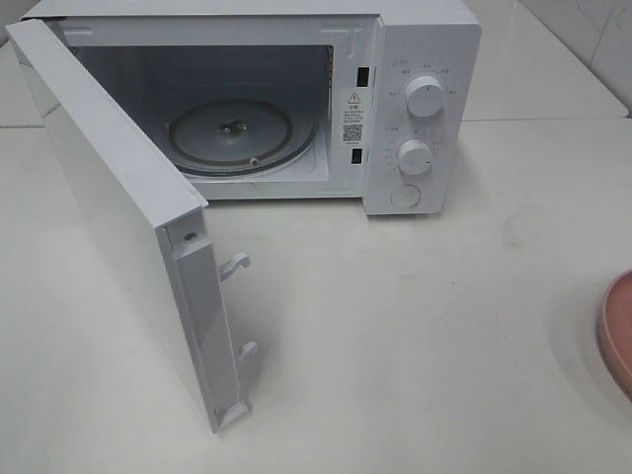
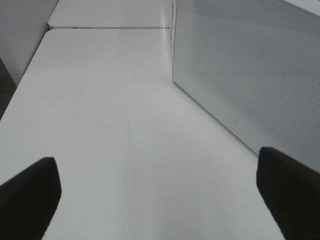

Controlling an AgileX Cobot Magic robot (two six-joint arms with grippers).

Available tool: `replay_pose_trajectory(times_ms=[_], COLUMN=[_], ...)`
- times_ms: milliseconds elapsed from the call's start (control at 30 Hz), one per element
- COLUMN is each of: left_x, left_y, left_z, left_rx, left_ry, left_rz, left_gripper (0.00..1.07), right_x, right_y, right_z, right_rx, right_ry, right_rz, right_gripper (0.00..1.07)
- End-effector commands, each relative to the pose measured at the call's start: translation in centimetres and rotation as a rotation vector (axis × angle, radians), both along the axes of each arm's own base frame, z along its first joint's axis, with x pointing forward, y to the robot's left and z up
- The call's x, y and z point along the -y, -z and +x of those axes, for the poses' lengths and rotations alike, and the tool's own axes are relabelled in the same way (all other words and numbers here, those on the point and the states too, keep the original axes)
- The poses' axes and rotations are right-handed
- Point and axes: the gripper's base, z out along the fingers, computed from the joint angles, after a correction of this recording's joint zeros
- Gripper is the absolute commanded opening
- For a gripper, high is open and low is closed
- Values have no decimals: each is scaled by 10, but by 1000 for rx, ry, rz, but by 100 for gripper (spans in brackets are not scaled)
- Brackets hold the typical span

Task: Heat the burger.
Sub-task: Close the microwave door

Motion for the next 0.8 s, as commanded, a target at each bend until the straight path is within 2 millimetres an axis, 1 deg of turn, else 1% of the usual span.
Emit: replay_pose_trajectory(times_ms=[33,100,133,167,200,233,267,300,333,367,433,467,500,533,567,600,667,700,733,800], left_x=[-1,-1,-1,-1,-1,-2,-2,-2,-2,-2,-3,-3,-3,-3,-3,-3,-3,-4,-4,-4], left_y=[-10,-11,-13,-15,-15,-16,-17,-17,-18,-18,-21,-21,-22,-22,-22,-20,-18,-12,-12,-2], left_z=[13,16,21,26,26,29,34,34,40,40,49,49,52,61,61,69,72,80,80,92], left_rx=[23,22,33,42,42,43,40,40,44,44,55,55,59,66,66,83,92,119,119,177], left_ry=[-1,-1,-3,-5,-5,-6,-8,-8,-10,-10,-14,-14,-15,-19,-19,-23,-24,-30,-30,-44], left_rz=[5,3,1,0,0,0,-1,-1,-3,-3,-4,-4,-5,-6,-6,-9,-14,-27,-27,-53], left_gripper=[94,92,85,75,75,68,54,54,48,48,18,18,10,0,0,0,0,0,0,0], right_x=[0,0,0,0,0,0,0,0,0,0,0,0,0,0,0,0,0,0,0,0], right_y=[1,1,1,1,1,1,1,1,1,1,1,1,1,1,1,1,1,1,1,1], right_z=[-4,-4,-4,-4,-4,-4,-4,-4,-4,-4,-4,-4,-4,-4,-4,-4,-4,-4,-4,-4], right_rx=[25,25,25,25,25,25,25,25,25,25,25,25,25,25,25,25,25,25,25,25], right_ry=[0,0,0,0,0,0,0,0,0,0,0,0,0,0,0,0,0,0,0,0], right_rz=[-5,-5,-5,-5,-5,-5,-5,-5,-5,-5,-5,-5,-5,-5,-5,-5,-5,-5,-5,-5], right_gripper=[73,73,73,73,73,73,73,73,73,73,73,73,73,73,73,73,73,73,73,73])
